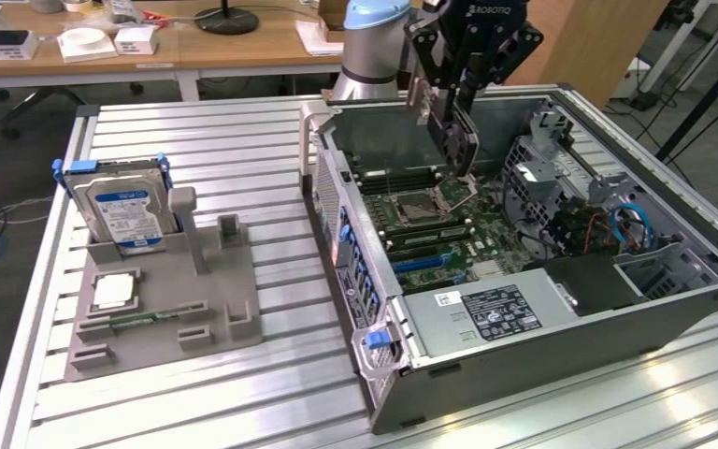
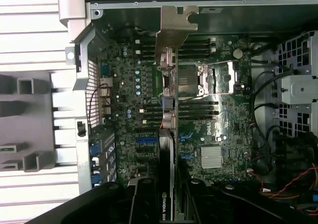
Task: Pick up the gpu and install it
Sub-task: 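Pick up the gpu and move the gpu toward the slot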
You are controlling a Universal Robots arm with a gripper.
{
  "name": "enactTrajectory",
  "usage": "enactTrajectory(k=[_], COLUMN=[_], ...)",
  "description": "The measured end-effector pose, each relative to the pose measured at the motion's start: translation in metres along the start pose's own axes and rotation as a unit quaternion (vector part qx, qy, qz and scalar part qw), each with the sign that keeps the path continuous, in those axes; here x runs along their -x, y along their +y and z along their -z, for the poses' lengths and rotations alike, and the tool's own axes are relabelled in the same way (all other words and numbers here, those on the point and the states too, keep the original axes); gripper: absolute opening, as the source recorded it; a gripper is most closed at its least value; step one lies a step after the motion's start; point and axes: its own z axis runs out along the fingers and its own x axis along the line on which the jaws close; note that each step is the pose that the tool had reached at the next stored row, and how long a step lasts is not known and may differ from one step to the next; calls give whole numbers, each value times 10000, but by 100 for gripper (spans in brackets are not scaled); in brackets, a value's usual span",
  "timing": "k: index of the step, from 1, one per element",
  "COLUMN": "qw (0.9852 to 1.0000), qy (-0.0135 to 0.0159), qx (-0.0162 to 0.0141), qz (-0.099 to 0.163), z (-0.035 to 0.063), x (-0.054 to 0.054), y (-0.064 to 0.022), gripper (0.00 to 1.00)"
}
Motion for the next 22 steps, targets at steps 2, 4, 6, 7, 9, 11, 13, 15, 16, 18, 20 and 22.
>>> enactTrajectory(k=[2, 4, 6, 7, 9, 11, 13, 15, 16, 18, 20, 22], qw=[10000, 10000, 10000, 10000, 10000, 10000, 10000, 10000, 10000, 10000, 10000, 10000], qy=[0, 0, 0, 0, 0, 0, 0, 0, 0, 0, 0, 0], qx=[0, 0, 0, 0, 0, 0, 0, 0, 0, 0, 0, 0], qz=[0, 0, 0, 0, 0, 0, 0, 0, 0, 0, 0, 0], z=[-1, -1, -2, -2, -2, -3, -3, -3, -3, -3, -4, -4], x=[15, 31, 47, 56, 73, 90, 106, 120, 127, 138, 150, 161], y=[1, 2, 3, 4, 5, 6, 8, 9, 9, 10, 11, 11], gripper=[26, 26, 26, 26, 26, 26, 26, 26, 26, 26, 26, 26])
